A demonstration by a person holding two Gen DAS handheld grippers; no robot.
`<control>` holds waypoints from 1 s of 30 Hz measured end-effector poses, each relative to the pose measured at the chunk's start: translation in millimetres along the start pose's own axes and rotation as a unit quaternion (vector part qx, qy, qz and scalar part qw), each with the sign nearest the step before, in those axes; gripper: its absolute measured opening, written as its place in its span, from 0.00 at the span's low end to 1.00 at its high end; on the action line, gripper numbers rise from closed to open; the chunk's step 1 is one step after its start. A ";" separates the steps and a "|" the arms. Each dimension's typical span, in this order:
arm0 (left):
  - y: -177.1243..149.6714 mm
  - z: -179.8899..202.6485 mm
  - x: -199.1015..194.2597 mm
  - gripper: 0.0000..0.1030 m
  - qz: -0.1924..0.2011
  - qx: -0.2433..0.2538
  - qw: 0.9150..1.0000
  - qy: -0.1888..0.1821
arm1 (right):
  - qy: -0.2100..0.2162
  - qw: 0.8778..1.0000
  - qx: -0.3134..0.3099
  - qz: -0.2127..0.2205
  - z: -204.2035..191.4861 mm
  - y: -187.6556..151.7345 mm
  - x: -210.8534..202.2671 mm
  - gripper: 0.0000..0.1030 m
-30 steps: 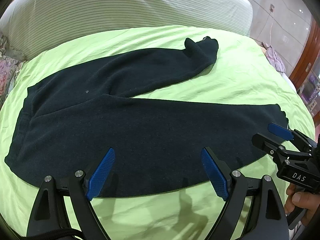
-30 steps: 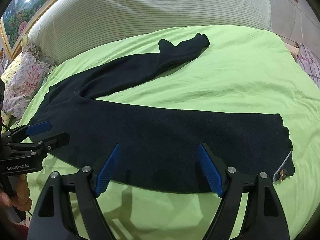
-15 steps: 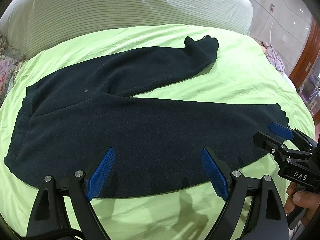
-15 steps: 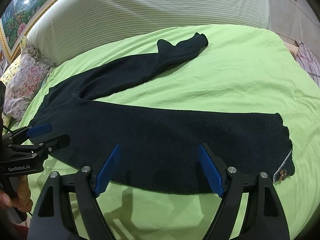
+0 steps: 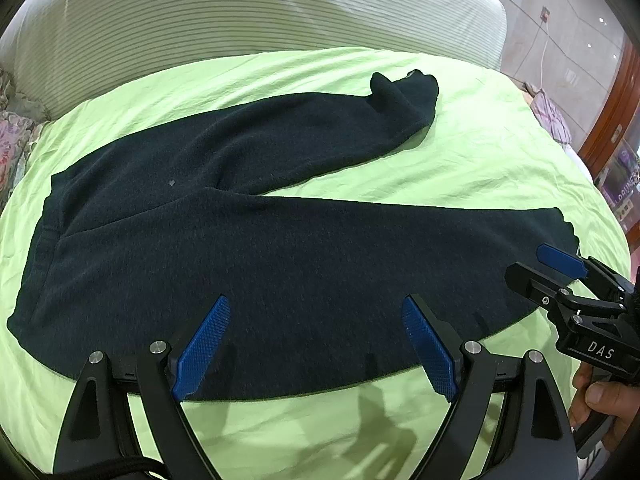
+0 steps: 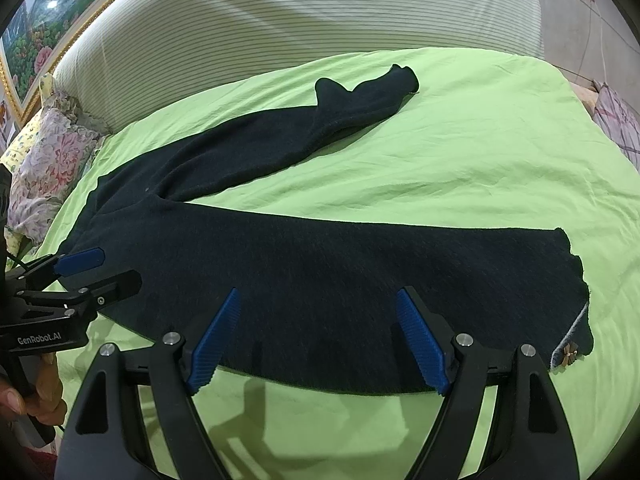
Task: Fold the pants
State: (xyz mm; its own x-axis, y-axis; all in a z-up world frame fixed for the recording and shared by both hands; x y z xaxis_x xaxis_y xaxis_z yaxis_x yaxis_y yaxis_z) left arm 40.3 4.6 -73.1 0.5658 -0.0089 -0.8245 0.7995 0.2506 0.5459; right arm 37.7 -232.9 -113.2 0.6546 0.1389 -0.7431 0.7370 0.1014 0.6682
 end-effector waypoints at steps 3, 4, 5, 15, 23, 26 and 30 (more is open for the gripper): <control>0.2 -0.5 0.3 0.86 -0.001 0.000 1.000 0.000 | 0.000 1.000 0.000 0.000 0.0 0.2 0.2 0.78; 0.1 -0.4 0.3 0.86 -0.002 0.000 1.000 0.000 | 0.001 1.000 0.001 0.001 0.3 0.2 0.1 0.78; 0.3 -0.6 0.6 0.86 -0.003 0.000 1.000 0.000 | 0.000 1.000 0.001 0.000 0.0 0.3 0.2 0.78; 3.1 -1.5 2.4 0.86 -0.005 -0.001 1.000 -0.002 | -0.001 1.000 0.009 0.002 2.0 5.3 2.3 0.79; 6.8 -4.9 5.8 0.86 -0.012 -0.006 1.000 -0.004 | 0.003 1.000 0.014 -0.001 4.5 10.9 7.0 0.79; 14.5 -8.5 7.5 0.86 -0.015 -0.008 1.000 -0.003 | 0.004 1.000 0.019 0.002 8.9 19.9 9.3 0.79; 28.9 -15.7 11.3 0.86 -0.021 -0.019 1.000 -0.006 | 0.003 0.999 0.035 0.009 20.1 36.8 13.8 0.79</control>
State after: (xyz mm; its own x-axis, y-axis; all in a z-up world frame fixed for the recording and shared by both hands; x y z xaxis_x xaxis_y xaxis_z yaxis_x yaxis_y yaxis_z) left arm 66.6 26.9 -68.9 0.5348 -0.0325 -0.8443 0.8141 0.2872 0.5047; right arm 77.2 -247.1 -99.6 0.6666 0.1452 -0.7311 0.7356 0.0306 0.6768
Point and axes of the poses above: each gripper's, at about its wrist camera, not at the fingertips, and x roughly the way its jaws point, z to its right, y to its top, the point moved 9 cm from there along x, roughly the way its jaws point, and after that the axes turned 8 degrees about -x, right-handed, at the moved point
